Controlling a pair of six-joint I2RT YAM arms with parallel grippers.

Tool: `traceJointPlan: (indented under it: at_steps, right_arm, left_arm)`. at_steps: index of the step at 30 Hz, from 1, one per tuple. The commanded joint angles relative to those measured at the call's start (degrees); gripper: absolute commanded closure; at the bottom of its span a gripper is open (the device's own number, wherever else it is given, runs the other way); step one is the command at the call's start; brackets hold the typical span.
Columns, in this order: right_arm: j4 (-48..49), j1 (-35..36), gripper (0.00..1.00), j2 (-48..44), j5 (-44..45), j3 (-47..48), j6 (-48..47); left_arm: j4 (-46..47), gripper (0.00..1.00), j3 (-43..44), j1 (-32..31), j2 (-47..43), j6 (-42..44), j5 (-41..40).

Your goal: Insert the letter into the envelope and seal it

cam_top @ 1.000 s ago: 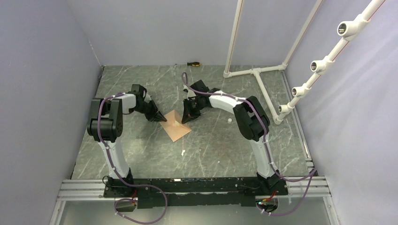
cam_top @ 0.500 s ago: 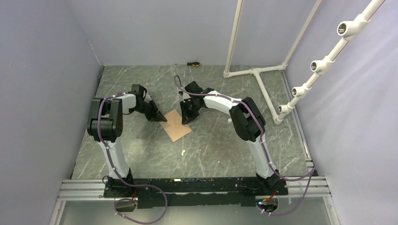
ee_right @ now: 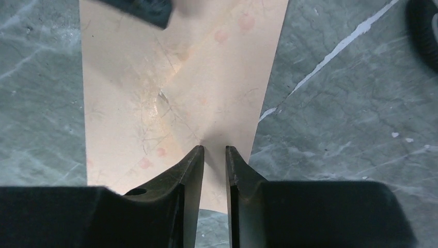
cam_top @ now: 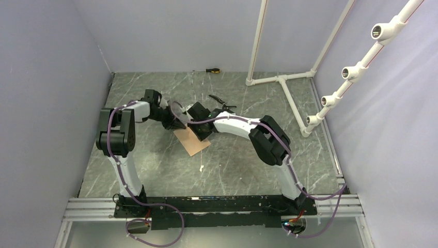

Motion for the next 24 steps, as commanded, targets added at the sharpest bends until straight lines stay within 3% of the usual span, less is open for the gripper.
traceJointPlan:
  at_steps: [1,12,24]
  right_arm:
    - [-0.01,1.81,0.72,1.13,9.61,-5.95,-5.02]
    - [6.6,1.94,0.66,-2.71,9.46,-11.09,-4.68]
    - [9.25,1.94,0.66,-6.49,9.28,-12.86,-5.19]
  left_arm:
    - [5.14,0.93,5.19,-0.34,-4.12,1.73,7.01]
    - [19.1,0.89,3.33,-1.5,3.96,-4.21,16.48]
    - [12.79,0.9,2.21,-3.31,6.59,2.64,7.0]
